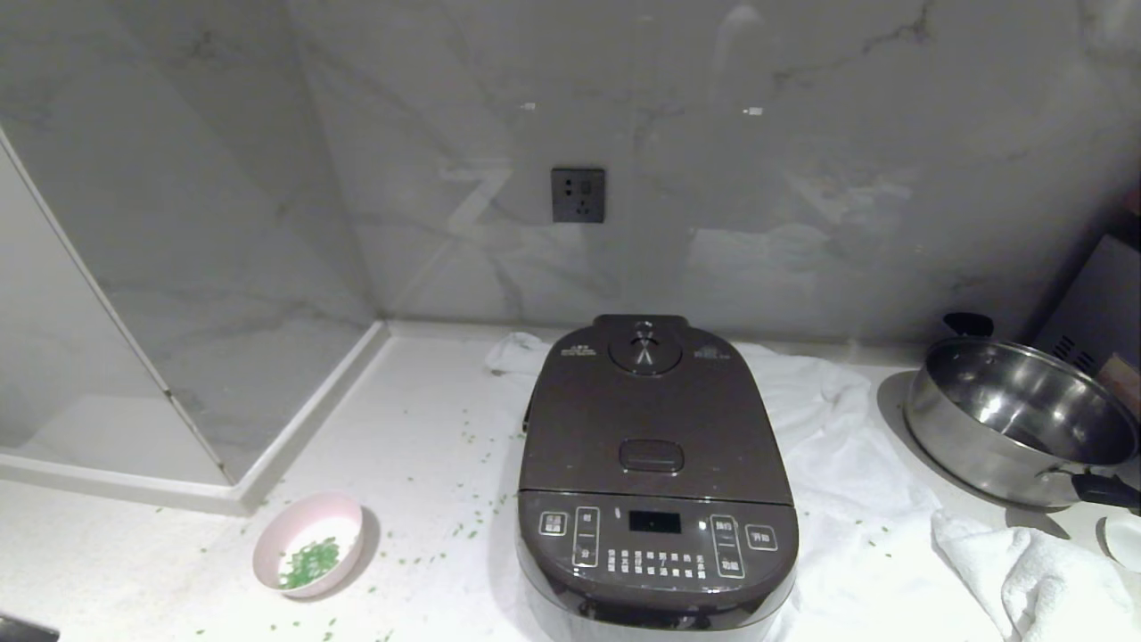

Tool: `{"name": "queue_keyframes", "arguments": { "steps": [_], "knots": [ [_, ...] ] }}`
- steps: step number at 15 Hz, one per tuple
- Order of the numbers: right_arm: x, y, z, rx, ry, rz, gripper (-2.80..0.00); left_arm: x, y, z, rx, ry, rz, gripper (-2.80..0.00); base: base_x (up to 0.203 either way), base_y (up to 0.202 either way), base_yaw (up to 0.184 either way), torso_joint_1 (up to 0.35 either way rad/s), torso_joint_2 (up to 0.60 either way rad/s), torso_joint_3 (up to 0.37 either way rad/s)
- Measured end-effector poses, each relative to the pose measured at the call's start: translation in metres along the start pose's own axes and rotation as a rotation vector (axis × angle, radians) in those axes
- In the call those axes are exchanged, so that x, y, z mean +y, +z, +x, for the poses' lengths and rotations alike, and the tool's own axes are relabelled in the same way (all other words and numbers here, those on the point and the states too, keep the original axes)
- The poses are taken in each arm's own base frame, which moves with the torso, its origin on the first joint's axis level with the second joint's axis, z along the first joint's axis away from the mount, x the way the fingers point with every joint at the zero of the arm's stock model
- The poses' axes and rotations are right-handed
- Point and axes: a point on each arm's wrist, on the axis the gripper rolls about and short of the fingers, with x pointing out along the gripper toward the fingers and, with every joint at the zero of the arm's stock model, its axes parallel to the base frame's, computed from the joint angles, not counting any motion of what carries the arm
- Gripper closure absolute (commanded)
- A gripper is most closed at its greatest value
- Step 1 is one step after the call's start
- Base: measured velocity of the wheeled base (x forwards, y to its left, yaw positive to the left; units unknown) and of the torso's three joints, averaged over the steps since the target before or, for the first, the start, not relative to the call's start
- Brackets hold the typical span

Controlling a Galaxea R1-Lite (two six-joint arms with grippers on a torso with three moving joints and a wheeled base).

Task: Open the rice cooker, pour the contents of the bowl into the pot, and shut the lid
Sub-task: Open the rice cooker

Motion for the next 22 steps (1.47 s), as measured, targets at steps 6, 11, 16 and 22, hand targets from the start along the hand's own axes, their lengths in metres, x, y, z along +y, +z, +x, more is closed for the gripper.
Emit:
{"name": "queue_keyframes", "arguments": {
  "steps": [6, 11, 16, 22],
  "knots": [
    [0.0000, 0.0001, 0.0000, -0.001, 0.000, 0.000, 0.00, 0.0000, 0.0000, 0.0000, 0.000, -0.001, 0.000, 0.00, 0.000, 0.000, 0.000, 0.000, 0.00, 0.000],
    [0.0000, 0.0001, 0.0000, -0.001, 0.000, -0.001, 0.00, 0.0000, -0.0001, 0.0000, 0.001, -0.001, 0.000, 0.00, 0.000, 0.000, 0.000, 0.000, 0.00, 0.000],
    [0.0000, 0.0000, 0.0000, 0.000, 0.000, 0.000, 0.00, 0.0000, 0.0000, 0.0000, 0.000, 0.000, 0.000, 0.00, 0.000, 0.000, 0.000, 0.000, 0.00, 0.000],
    [0.0000, 0.0000, 0.0000, 0.000, 0.000, 0.000, 0.00, 0.0000, -0.0001, 0.0000, 0.001, 0.001, 0.000, 0.00, 0.000, 0.000, 0.000, 0.000, 0.00, 0.000]
  ]
}}
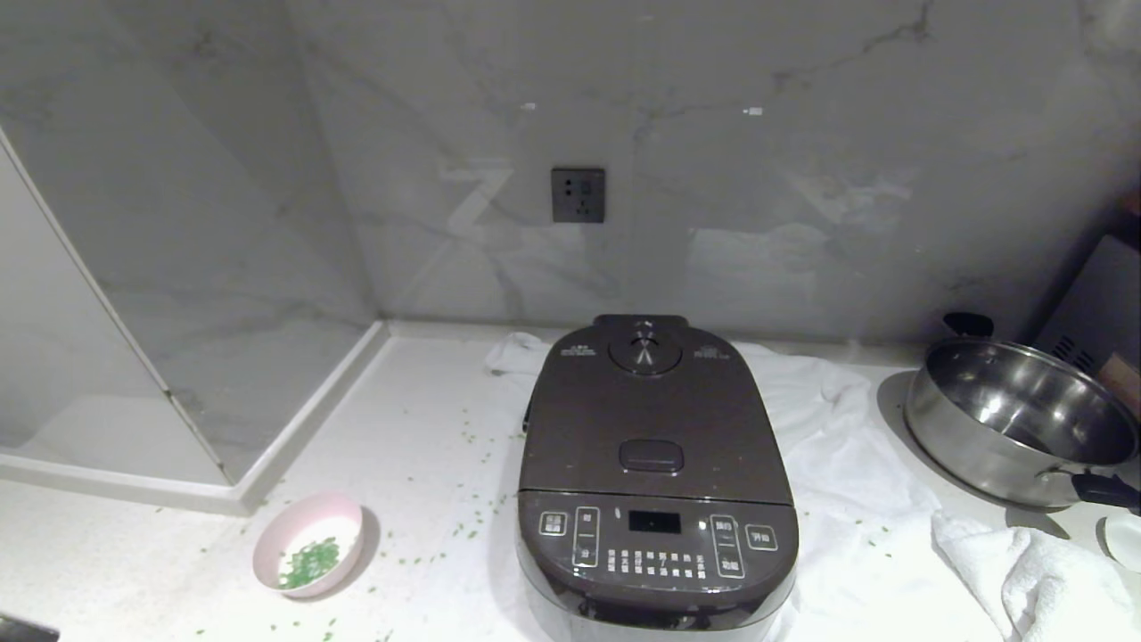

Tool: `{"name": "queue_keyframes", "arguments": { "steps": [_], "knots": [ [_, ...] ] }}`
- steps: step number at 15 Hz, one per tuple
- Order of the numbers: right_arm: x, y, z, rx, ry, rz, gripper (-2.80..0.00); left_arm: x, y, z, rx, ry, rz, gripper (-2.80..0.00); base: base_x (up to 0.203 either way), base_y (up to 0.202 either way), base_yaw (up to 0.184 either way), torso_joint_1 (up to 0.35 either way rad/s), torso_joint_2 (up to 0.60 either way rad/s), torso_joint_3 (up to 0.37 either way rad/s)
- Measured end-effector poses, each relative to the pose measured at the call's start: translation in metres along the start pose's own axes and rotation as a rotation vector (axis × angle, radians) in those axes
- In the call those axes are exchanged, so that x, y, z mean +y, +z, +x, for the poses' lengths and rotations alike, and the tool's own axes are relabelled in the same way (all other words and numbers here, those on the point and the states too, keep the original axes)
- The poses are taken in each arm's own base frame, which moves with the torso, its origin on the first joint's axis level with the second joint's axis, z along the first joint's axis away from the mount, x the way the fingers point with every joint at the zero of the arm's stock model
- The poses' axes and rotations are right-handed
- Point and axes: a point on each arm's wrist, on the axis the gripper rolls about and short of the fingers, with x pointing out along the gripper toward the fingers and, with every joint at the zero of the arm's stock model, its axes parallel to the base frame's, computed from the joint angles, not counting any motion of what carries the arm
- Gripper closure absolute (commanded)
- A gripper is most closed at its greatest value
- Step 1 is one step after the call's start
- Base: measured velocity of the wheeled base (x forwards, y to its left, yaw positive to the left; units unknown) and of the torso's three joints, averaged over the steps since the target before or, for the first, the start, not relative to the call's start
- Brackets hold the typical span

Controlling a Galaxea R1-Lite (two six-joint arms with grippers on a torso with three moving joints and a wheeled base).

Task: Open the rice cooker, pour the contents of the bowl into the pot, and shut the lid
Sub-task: Open the rice cooker

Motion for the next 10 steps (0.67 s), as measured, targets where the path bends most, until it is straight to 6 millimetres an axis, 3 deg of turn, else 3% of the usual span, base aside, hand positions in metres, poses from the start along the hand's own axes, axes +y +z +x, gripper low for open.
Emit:
{"name": "queue_keyframes", "arguments": {
  "steps": [10],
  "knots": [
    [0.0000, 0.0000, 0.0000, 0.000, -0.002, 0.008, 0.00, -0.0001, 0.0000, 0.0000, 0.000, 0.002, -0.002, 0.00, 0.000, 0.000, 0.000, 0.000, 0.00, 0.000]
  ]
}}
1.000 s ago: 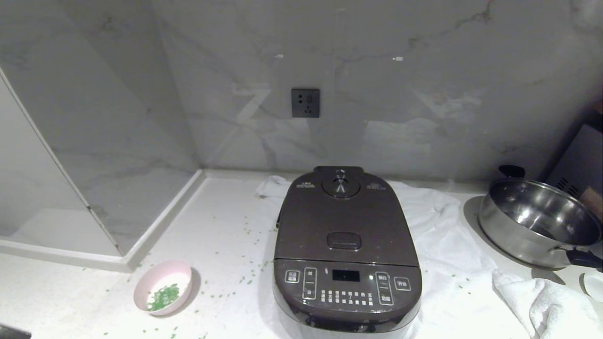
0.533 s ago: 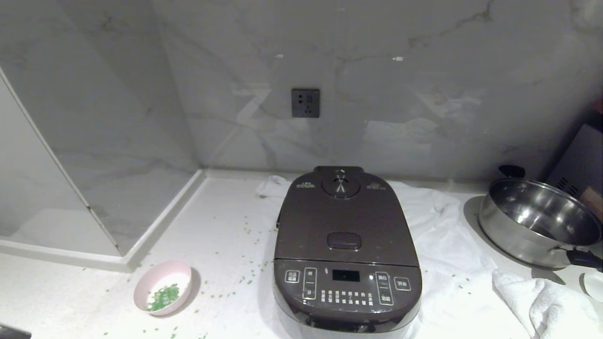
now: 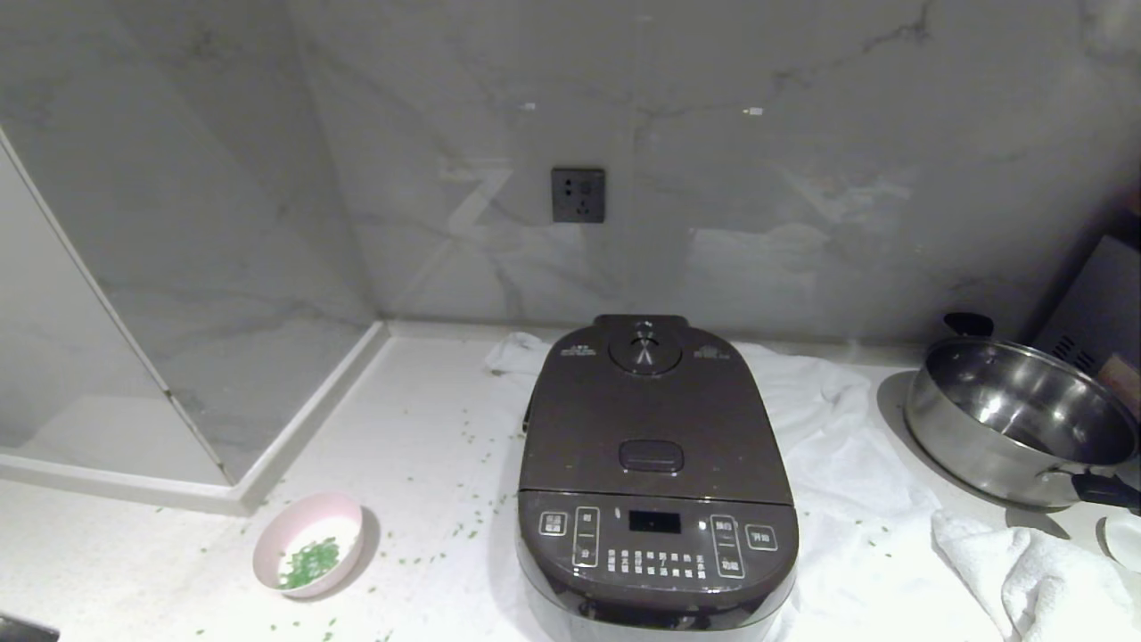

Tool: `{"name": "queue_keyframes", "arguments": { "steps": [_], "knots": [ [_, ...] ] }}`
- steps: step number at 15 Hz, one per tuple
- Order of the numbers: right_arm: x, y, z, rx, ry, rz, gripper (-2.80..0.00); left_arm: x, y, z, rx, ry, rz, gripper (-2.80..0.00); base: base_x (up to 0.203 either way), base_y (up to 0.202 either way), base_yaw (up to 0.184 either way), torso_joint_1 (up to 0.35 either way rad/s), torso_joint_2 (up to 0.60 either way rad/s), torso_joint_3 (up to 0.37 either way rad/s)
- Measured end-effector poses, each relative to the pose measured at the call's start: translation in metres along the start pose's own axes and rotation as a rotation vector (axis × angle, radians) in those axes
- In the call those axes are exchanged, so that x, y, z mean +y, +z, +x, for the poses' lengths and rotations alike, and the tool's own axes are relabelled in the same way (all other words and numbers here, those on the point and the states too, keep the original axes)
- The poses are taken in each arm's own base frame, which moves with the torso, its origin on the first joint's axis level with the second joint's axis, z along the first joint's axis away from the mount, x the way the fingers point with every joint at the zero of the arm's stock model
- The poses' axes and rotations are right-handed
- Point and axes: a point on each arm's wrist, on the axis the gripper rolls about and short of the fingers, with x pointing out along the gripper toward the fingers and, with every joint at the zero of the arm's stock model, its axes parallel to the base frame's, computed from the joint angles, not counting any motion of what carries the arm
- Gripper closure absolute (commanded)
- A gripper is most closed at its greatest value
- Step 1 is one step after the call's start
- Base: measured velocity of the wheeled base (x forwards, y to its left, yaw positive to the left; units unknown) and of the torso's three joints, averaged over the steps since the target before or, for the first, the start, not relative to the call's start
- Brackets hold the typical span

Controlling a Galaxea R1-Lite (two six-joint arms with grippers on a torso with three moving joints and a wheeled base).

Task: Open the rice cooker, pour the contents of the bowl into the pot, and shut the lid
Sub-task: Open the rice cooker

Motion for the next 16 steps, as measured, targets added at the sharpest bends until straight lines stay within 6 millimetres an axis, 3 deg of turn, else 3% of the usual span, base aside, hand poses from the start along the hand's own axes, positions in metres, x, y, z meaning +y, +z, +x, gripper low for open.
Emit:
{"name": "queue_keyframes", "arguments": {
  "steps": [16],
  "knots": [
    [0.0000, 0.0002, 0.0000, -0.002, 0.001, -0.007, 0.00, 0.0000, 0.0000, 0.0000, 0.000, -0.001, 0.000, 0.00, 0.000, 0.000, 0.000, 0.000, 0.00, 0.000]
  ]
}}
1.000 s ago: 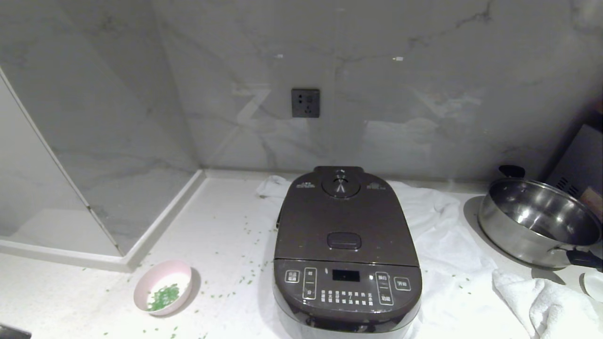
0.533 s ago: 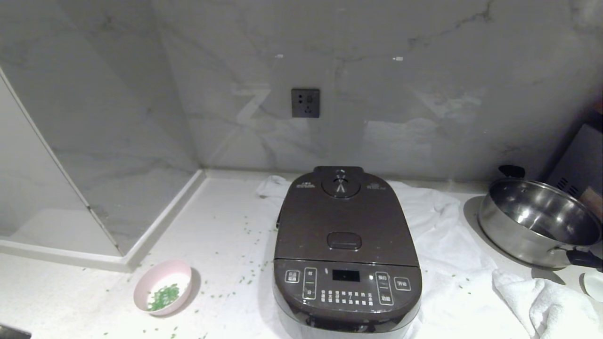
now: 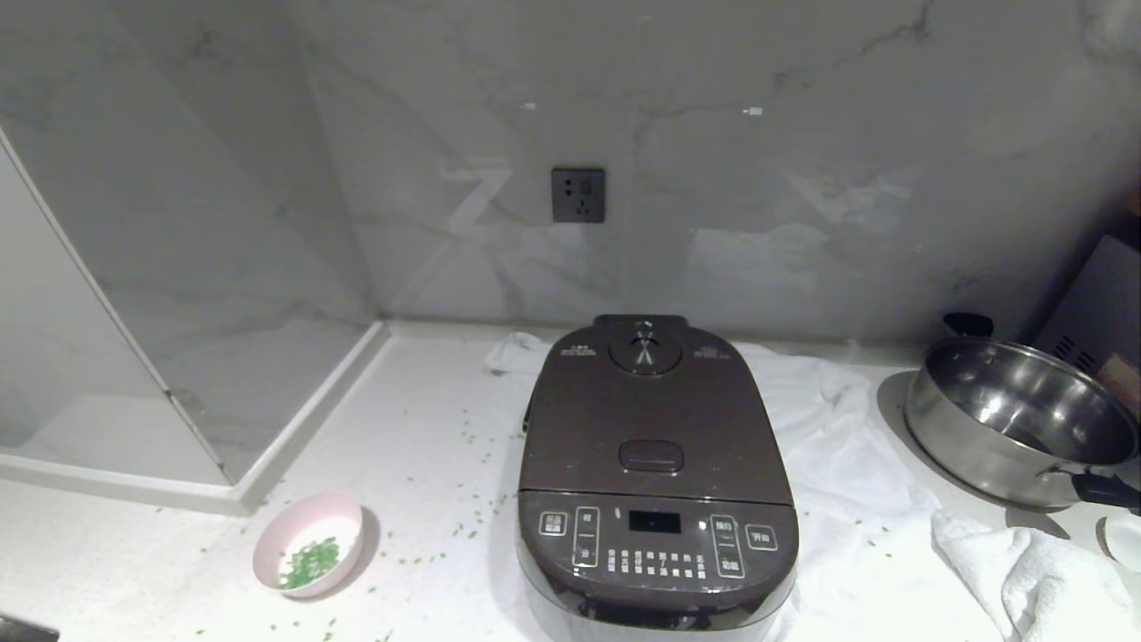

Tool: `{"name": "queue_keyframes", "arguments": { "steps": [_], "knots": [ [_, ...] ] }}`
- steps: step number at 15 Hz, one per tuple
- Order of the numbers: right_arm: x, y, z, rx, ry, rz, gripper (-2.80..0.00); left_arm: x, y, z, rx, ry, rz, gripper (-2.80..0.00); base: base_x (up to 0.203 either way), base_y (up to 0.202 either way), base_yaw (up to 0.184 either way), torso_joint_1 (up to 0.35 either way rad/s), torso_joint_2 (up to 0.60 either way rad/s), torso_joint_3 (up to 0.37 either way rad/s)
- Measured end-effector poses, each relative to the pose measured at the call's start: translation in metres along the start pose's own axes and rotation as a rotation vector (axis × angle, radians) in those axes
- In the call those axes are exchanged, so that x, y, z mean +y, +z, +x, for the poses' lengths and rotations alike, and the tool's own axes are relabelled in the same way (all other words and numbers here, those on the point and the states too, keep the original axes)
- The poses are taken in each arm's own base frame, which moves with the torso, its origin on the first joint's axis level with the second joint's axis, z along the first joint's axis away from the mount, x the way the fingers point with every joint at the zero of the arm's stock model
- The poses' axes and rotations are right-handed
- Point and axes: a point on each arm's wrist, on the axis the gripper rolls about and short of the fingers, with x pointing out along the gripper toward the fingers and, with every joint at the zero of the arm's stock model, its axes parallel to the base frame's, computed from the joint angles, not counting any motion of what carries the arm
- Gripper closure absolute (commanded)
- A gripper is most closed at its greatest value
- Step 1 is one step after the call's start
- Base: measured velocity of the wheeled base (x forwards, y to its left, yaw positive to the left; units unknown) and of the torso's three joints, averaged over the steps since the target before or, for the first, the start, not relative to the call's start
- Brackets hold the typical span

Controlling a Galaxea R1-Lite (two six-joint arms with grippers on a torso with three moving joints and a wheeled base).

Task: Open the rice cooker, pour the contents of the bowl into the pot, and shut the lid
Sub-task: Open the rice cooker

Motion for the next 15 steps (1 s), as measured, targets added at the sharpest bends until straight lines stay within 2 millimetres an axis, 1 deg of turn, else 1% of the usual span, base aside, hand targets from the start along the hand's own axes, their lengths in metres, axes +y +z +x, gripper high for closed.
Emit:
{"name": "queue_keyframes", "arguments": {
  "steps": [15],
  "knots": [
    [-0.0001, -0.0001, 0.0000, 0.001, -0.006, -0.008, 0.00, 0.0000, 0.0000, 0.0000, 0.000, 0.001, 0.000, 0.00, 0.000, 0.000, 0.000, 0.000, 0.00, 0.000]
  ]
}}
